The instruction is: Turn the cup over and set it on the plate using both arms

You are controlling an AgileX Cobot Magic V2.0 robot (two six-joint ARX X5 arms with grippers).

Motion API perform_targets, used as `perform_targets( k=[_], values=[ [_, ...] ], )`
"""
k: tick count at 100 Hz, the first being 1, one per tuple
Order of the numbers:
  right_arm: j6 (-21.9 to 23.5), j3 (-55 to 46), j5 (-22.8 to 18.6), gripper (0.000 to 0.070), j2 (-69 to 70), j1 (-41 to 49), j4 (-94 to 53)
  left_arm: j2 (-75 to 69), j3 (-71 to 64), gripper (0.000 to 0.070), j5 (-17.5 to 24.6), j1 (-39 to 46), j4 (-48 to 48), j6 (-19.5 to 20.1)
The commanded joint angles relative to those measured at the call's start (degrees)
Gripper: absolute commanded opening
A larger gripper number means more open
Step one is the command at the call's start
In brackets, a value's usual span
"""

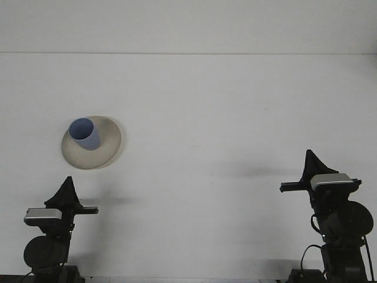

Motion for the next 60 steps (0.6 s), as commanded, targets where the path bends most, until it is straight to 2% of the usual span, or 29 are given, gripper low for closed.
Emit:
perform_targets(
  k=[1, 21, 60],
  values=[
    [0.31, 0.22, 0.04, 0.0000, 0.22, -0.02, 0.61, -0.11, -0.96, 0.0013, -0.39, 0.02, 1.46, -0.81],
    [0.31, 0.22, 0.04, 0.0000, 0.22, -0.02, 0.79, -0.13, -3.58, 0.0013, -0.46, -0.02, 5.64, -3.17],
    [0.31, 0.22, 0.04, 0.0000, 0.22, -0.02, 0.81, -0.07, -3.56, 0.0013, -0.44, 0.00, 6.91, -3.10]
  ],
)
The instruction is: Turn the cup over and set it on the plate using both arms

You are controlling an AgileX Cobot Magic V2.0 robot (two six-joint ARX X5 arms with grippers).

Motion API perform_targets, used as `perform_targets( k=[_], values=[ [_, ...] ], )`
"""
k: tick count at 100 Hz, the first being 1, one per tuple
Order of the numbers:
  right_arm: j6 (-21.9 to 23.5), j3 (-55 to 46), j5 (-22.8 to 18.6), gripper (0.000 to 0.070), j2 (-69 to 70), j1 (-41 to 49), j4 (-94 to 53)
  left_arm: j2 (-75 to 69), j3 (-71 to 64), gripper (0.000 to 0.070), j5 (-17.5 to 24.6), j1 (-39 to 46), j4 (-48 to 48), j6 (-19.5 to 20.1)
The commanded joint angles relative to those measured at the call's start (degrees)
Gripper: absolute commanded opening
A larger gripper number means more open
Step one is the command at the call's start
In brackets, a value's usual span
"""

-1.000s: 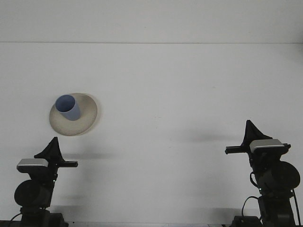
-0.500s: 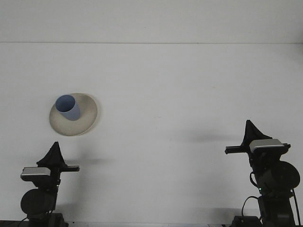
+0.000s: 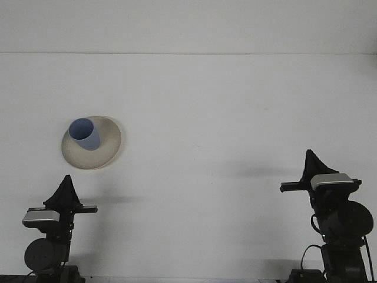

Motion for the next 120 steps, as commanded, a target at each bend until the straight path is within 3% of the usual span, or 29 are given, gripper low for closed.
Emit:
perform_targets(
  k=[1, 74, 97, 120],
  values=[
    [0.33, 0.22, 0.04, 0.0000, 0.22, -0.02, 0.74, -0.04, -1.16, 0.0013, -0.24, 0.00, 0.52, -0.31],
    [0.20, 0.13, 0.09, 0.0000, 0.09, 0.00, 0.68, -0.04, -1.16, 0.0013, -0.24, 0.00, 0.52, -0.28],
    [-10.56, -5.18, 0.24, 0.0000, -4.68, -0.02, 2.32, -0.04, -1.16, 0.0013, -0.24, 0.00, 0.52, -0.28],
    [-12.85, -19.96, 1.73, 0.0000, -16.96, -0.02, 4.76, -0.04, -1.16, 0.0013, -0.26, 0.00, 0.52, -0.31]
  ],
)
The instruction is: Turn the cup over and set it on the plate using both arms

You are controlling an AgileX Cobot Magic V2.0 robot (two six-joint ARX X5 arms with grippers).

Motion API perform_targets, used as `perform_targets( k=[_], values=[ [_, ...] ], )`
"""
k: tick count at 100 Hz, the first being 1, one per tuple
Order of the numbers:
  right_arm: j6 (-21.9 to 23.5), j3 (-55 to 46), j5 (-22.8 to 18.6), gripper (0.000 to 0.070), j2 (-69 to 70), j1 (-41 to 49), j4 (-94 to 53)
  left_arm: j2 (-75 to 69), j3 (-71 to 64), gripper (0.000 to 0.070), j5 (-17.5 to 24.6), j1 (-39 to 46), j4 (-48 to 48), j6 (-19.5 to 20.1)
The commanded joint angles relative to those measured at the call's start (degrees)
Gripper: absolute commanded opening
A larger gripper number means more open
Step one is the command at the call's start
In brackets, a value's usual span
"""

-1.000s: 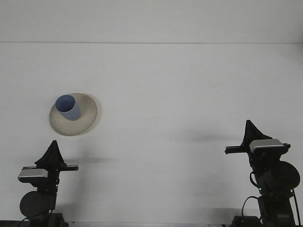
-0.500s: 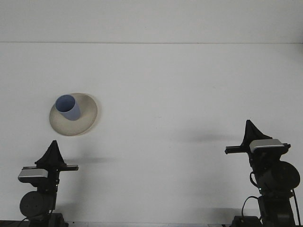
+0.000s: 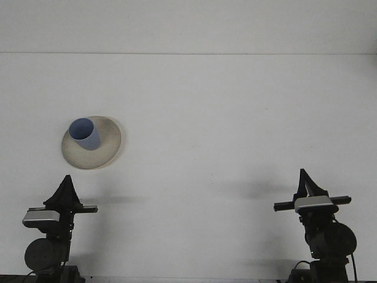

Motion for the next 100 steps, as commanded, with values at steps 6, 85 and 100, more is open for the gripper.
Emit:
perform_targets(
  k=[6, 85, 100],
  values=[
    [-2.38, -5.18, 0.55, 0.0000, -6.91, 0.04, 0.59, -0.04, -1.16, 0.0013, -0.24, 0.00, 0.57, -0.15],
    [-7.89, -13.51, 3.37, 0.0000, -16.00, 0.00, -0.22, -0.04, -1.16, 0.0013, -0.26, 0.00, 0.52, -0.15],
    [-7.89, -13.51, 3.37, 0.0000, -16.00, 0.00, -0.22, -0.04, -1.16, 0.0013, -0.26, 0.00, 0.52, -0.15]
  ],
)
